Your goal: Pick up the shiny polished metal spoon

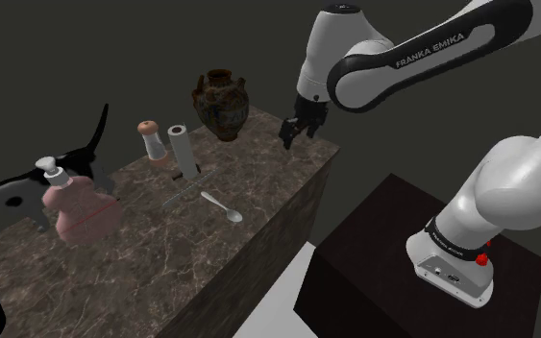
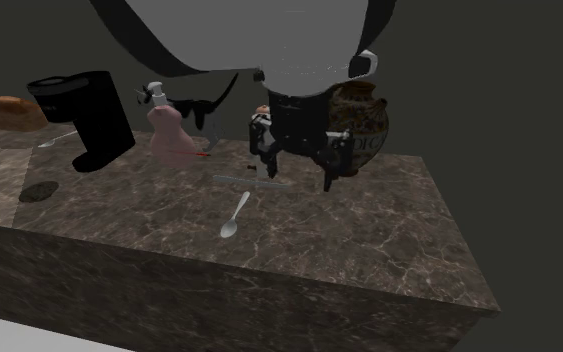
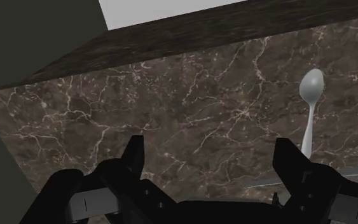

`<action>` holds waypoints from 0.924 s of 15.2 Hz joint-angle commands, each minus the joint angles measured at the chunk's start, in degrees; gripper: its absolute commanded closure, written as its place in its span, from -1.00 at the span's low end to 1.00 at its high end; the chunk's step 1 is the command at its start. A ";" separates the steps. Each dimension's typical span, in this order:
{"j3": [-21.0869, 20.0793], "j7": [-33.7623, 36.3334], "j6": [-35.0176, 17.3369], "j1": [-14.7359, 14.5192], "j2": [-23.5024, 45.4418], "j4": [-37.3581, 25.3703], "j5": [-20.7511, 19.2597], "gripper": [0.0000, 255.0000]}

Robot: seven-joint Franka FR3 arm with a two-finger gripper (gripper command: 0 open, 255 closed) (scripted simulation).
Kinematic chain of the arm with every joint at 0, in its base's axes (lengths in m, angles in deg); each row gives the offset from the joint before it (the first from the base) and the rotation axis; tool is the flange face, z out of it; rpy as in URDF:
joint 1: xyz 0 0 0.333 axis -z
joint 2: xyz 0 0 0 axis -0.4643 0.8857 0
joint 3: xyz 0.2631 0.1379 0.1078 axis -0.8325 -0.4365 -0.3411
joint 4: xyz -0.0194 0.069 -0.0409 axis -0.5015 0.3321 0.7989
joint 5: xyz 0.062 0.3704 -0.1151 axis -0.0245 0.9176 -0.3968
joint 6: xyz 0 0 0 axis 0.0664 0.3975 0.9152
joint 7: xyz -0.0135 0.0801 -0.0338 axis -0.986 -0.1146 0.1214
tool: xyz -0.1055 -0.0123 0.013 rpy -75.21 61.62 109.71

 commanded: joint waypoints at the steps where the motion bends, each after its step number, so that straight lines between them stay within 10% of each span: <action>1: -1.50 2.29 -4.51 0.09 4.99 -0.94 -0.99 -1.00; 14: -2.82 21.91 -19.10 -4.61 34.27 -16.77 -18.20 -1.00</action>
